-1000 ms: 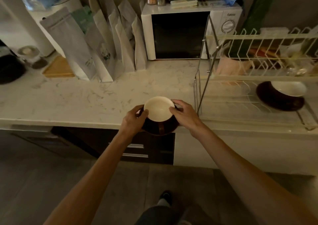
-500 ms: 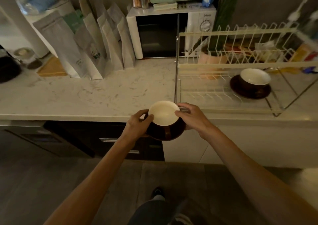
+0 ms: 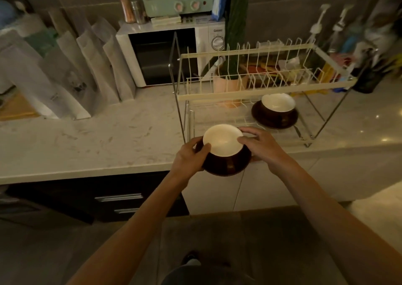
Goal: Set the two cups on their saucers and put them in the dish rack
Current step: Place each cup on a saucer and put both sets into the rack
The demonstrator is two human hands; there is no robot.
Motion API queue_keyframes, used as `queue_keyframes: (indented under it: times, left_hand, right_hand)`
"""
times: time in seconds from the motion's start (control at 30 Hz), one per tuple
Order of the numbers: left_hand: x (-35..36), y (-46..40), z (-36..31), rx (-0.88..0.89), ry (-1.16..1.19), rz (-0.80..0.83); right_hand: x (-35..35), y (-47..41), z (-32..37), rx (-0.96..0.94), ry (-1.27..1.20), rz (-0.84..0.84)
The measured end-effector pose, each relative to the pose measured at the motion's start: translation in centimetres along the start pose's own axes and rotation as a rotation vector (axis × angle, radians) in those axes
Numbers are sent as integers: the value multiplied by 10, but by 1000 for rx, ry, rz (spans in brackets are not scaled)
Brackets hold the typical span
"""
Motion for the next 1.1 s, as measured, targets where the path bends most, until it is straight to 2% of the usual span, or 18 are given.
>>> queue_keyframes:
  times: [0.47, 0.87, 1.1]
  left_hand:
    - [-3, -89, -30, -89, -5, -90]
    - [-8, -128, -30, -144, -24, -160]
    - [-11, -136, -28, -166, -36, -170]
  right_hand:
    - [-40, -74, 3, -5, -61, -112]
    - [-39, -120, -1, -3, -75, -117]
    - [-34, -127, 2, -14, -38, -57]
Point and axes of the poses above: each hand's wrist, its own y-axis away from the middle knuckle, its own x-axis out of the palm, z = x × y, the point moved 5 cm from there along -y, towards the middle knuckle, and after that the axes turned 15 degrees about z, right-handed, at the moved point
